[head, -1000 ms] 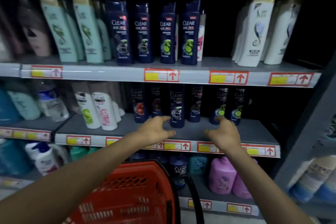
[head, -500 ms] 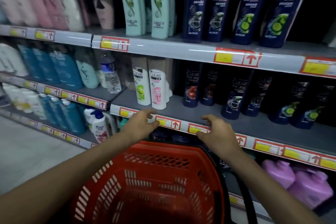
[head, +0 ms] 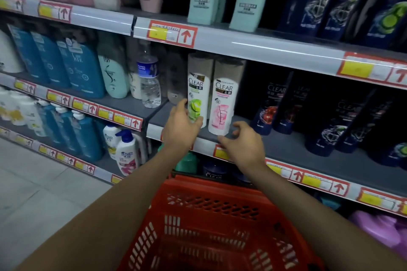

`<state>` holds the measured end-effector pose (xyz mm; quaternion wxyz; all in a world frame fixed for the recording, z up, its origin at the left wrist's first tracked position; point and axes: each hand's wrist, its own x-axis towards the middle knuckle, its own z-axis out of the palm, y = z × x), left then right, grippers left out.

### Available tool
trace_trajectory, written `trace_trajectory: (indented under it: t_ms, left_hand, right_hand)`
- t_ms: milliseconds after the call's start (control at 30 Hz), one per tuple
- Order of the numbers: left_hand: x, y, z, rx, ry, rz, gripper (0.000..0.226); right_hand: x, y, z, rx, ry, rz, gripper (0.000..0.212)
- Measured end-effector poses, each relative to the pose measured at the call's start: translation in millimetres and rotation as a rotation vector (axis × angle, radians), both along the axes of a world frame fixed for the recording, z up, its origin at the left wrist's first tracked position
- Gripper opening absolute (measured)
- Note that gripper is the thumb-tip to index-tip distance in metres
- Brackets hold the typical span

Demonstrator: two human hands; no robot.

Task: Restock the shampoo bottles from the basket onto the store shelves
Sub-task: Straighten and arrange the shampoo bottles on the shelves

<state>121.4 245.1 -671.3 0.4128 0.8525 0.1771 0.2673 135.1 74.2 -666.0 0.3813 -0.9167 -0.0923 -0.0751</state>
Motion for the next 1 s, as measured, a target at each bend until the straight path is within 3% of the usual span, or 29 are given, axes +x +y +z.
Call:
trace_trajectory:
  t_ms: [200,500,800,1000]
  left_hand:
    - [20,13,-13,-0.063,-0.005,-0.101,0.047]
    - [25,30,-21,-0.092,-0.017,-0.099,0.058]
    - [27,24,-24,-0.043,0.002,-0.057,0.048]
    - [14,16,-13,0.237,0.122,0.080,0.034]
  right_hand:
    - [22,29,-14,-0.128,-0.039,-0.163,0.049]
    - [30,46,-26,-0.220,-0.131,-0.253,0.043]
    - [23,54,-23,-0.200,-0.107,-0.294,0.042]
    - [22,44,-12,-0.093,0.015,-0.210,0.035]
